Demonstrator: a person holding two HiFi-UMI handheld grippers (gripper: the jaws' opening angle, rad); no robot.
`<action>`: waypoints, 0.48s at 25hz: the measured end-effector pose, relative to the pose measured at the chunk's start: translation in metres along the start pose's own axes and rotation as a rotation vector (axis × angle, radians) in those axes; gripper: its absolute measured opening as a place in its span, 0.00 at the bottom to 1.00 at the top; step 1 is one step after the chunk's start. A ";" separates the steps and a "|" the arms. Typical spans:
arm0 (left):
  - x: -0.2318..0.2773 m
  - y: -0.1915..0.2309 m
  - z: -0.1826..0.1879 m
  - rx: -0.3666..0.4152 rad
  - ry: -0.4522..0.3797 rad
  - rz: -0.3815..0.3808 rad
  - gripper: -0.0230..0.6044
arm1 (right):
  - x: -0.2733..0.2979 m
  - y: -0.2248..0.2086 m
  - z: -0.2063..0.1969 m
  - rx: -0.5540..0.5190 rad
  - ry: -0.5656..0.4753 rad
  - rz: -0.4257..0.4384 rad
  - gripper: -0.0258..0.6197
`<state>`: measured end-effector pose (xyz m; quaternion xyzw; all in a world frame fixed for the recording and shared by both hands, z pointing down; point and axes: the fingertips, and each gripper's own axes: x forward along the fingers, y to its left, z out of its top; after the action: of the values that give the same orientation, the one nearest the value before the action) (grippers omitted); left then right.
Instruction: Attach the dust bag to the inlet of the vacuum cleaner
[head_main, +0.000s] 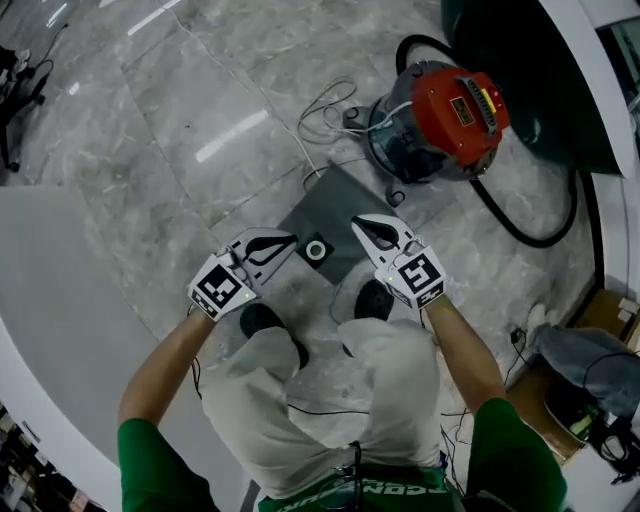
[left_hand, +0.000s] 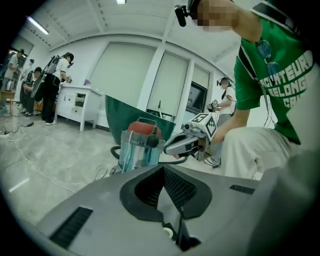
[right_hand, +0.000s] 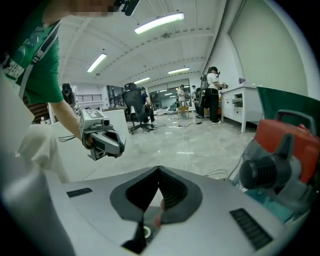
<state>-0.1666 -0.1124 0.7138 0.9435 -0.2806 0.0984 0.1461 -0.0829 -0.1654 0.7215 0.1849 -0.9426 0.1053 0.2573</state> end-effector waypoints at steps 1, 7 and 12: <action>0.005 0.005 -0.014 0.004 -0.011 0.004 0.04 | 0.010 -0.001 -0.014 -0.002 -0.001 0.011 0.05; 0.036 0.025 -0.097 0.037 -0.014 -0.038 0.04 | 0.058 -0.003 -0.099 -0.020 0.007 0.048 0.05; 0.056 0.022 -0.163 0.065 0.034 -0.108 0.04 | 0.081 0.013 -0.167 0.000 0.022 0.081 0.05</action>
<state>-0.1498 -0.1044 0.8864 0.9597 -0.2237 0.1155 0.1251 -0.0788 -0.1284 0.9038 0.1453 -0.9465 0.1178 0.2629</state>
